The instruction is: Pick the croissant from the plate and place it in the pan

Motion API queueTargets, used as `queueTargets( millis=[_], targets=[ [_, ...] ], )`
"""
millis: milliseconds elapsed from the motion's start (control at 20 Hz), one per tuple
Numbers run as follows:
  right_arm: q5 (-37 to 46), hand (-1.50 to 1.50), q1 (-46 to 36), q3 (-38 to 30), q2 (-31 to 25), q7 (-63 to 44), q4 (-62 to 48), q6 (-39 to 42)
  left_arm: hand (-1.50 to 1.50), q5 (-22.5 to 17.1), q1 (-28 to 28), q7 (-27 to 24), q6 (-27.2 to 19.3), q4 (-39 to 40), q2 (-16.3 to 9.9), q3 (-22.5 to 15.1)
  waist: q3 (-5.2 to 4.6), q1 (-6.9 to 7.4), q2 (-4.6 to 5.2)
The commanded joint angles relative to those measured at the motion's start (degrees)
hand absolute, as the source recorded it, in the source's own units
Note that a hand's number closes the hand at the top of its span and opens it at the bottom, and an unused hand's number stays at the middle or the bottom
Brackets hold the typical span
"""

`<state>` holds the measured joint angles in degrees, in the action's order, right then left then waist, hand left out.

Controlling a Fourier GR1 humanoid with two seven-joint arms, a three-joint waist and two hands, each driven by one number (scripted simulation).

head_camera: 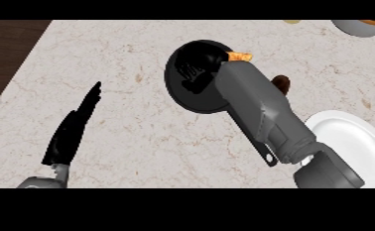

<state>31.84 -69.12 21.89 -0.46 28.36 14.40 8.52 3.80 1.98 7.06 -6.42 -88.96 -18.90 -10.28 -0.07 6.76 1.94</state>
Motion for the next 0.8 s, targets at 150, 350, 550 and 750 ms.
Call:
queueTargets(
  millis=[150, 350, 550, 750],
  targets=[
    [-9.47, -1.5, 2.61, -3.68, 0.45, -5.39, -2.51, 11.15, 0.0, 0.19, 2.66, 1.57, 1.03, 0.79, 1.23, -1.32, 0.09, 1.9, 0.36],
    [-16.15, -1.5, 3.97, -7.82, 0.46, -2.97, 0.18, 6.82, 0.0, -0.32, 1.05, -1.35, 1.83, 1.49, 0.43, -0.42, 0.09, 2.54, 0.42],
    [-22.59, -1.5, 2.4, -12.19, 0.46, -2.58, 0.73, 4.36, 0.0, -0.12, 2.48, 0.51, 1.41, 0.9, 0.82, -0.2, 0.14, 1.72, 0.12],
    [-27.22, -1.5, -0.23, -18.05, 0.46, -4.8, -1.91, -0.39, 0.0, -0.15, 2.49, 0.95, 0.78, 0.51, 0.64, 0.84, 0.13, 0.42, 0.26]
  ],
)
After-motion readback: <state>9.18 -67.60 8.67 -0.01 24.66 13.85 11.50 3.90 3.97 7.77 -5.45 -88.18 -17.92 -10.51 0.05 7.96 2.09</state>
